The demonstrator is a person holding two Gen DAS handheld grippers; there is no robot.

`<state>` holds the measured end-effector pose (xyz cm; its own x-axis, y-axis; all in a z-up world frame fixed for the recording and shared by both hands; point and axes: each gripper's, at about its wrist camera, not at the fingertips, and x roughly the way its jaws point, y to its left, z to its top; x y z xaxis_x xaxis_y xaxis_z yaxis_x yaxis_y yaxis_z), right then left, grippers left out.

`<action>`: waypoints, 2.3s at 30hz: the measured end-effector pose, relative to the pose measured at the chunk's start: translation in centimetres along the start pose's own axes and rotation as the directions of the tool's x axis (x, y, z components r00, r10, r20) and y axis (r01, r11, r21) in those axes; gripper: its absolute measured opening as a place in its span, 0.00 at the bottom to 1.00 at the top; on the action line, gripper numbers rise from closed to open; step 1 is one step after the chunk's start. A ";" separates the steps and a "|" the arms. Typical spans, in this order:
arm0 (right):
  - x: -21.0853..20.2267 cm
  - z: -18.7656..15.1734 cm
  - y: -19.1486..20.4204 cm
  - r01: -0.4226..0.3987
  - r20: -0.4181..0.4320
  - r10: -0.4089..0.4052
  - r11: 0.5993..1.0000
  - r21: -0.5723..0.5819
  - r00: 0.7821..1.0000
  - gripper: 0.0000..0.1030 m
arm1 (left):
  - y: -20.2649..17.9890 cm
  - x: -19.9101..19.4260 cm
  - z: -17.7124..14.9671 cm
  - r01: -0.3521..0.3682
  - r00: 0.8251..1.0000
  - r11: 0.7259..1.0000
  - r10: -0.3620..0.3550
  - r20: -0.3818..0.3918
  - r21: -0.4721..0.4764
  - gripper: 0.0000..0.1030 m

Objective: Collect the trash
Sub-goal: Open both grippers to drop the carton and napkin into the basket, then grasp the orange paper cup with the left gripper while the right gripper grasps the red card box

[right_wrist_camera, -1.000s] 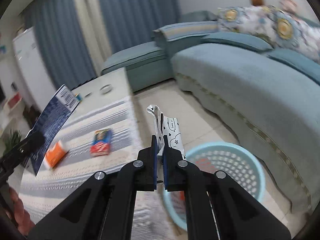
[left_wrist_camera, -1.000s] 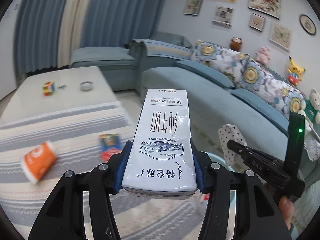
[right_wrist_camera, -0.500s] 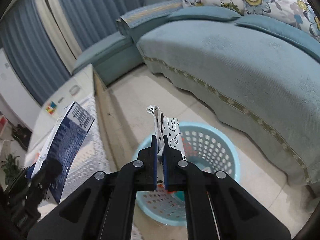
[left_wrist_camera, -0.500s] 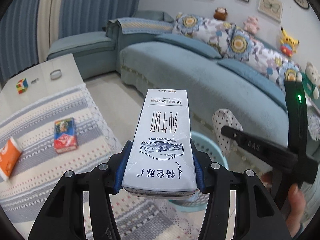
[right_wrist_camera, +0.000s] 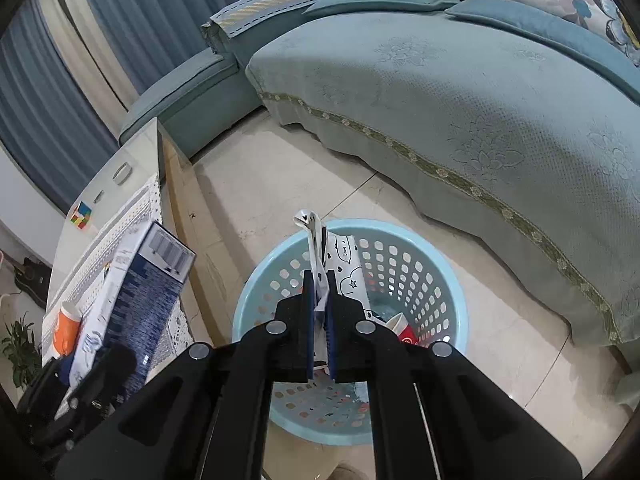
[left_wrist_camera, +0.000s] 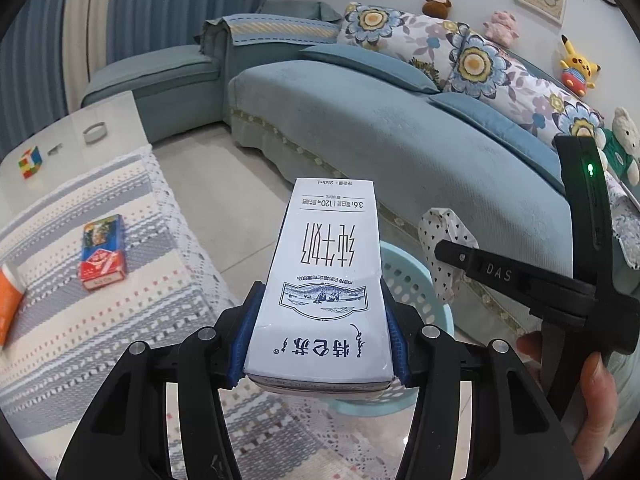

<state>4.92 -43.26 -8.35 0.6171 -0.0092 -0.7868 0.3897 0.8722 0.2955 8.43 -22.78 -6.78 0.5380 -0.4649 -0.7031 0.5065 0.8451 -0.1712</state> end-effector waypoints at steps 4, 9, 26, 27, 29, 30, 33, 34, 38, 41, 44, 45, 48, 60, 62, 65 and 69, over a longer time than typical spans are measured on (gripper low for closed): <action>0.4 0.0 0.0 0.007 -0.016 -0.007 1.000 0.000 1.000 0.06 | 0.0 0.5 -0.3 0.000 1.000 1.000 0.000 -0.006 -0.003 0.61; 0.9 0.0 0.3 0.006 -0.037 -0.006 1.000 -0.001 0.999 0.14 | 0.9 0.6 -0.9 0.007 1.000 1.000 -0.007 -0.016 -0.021 0.61; -2.7 0.5 10.0 -0.019 0.160 0.039 0.992 -0.124 0.986 0.48 | 10.1 -5.6 -1.5 -0.044 0.996 0.990 0.054 0.073 -0.135 0.61; -3.0 0.4 11.2 -0.022 0.181 0.049 0.989 -0.144 0.982 0.48 | 10.9 -6.1 -1.5 -0.055 0.995 0.989 0.066 0.080 -0.141 0.61; -3.2 0.2 13.0 -0.040 0.200 0.075 0.984 -0.174 0.977 0.48 | 13.5 -7.8 -1.5 -0.080 0.990 0.982 0.098 0.101 -0.169 0.61; -3.2 0.0 14.0 -0.049 0.209 0.090 0.980 -0.191 0.974 0.48 | 14.5 -8.4 -1.5 -0.089 0.988 0.979 0.110 0.109 -0.181 0.62; -2.4 -0.6 16.9 -0.065 0.211 0.117 0.969 -0.238 0.970 0.48 | 18.7 -10.6 -2.0 -0.145 0.976 0.964 0.176 0.128 -0.221 0.65; -2.1 -0.8 17.7 -0.070 0.210 0.123 0.967 -0.247 0.970 0.50 | 20.0 -11.1 -2.2 -0.159 0.973 0.959 0.193 0.129 -0.236 0.66; 0.3 -1.8 21.1 -0.066 0.186 0.124 0.955 -0.288 0.975 0.58 | 26.6 -12.7 -3.1 -0.232 0.953 0.930 0.276 0.122 -0.285 0.73; 2.4 -2.4 23.9 -0.088 0.138 0.140 0.941 -0.327 0.980 0.58 | 31.2 -12.4 -3.3 -0.234 0.957 0.920 0.274 0.091 -0.315 0.78; 4.0 -3.4 26.5 -0.086 0.124 0.141 0.925 -0.370 0.982 0.64 | 34.7 -11.6 -3.5 -0.240 0.957 0.912 0.279 0.074 -0.332 0.78; 4.8 -3.9 27.6 -0.097 0.110 0.150 0.918 -0.386 0.983 0.64 | 36.0 -11.0 -3.6 -0.242 0.958 0.908 0.279 0.064 -0.342 0.78; 6.9 -4.9 29.9 -0.092 0.076 0.137 0.902 -0.421 0.988 0.66 | 38.2 -9.4 -3.6 -0.217 0.967 0.911 0.248 0.047 -0.351 0.78; 14.0 -7.6 32.7 -0.092 -0.054 0.075 0.889 -0.448 0.996 0.79 | 38.5 -4.4 -3.6 -0.164 0.984 0.983 0.156 -0.091 -0.086 0.86; 14.9 -7.6 32.5 -0.095 -0.082 0.067 0.899 -0.427 0.994 0.79 | 38.3 -4.5 -3.9 -0.155 0.985 0.984 0.148 -0.085 -0.087 0.86; 14.9 -7.3 32.3 -0.091 -0.067 0.070 0.905 -0.415 0.995 0.79 | 38.3 -4.4 -4.2 -0.163 0.984 0.983 0.156 -0.085 -0.081 0.84; 15.1 -7.5 32.4 -0.084 -0.068 0.060 0.901 -0.426 0.996 0.79 | 38.1 -3.7 -4.7 -0.215 0.971 0.975 0.209 -0.120 -0.048 0.74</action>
<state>21.74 -11.44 -14.70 0.5914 0.0767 -0.8027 0.0080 0.9949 0.1010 22.60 12.37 -13.94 0.5471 -0.2434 -0.8009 0.3457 0.9371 -0.0486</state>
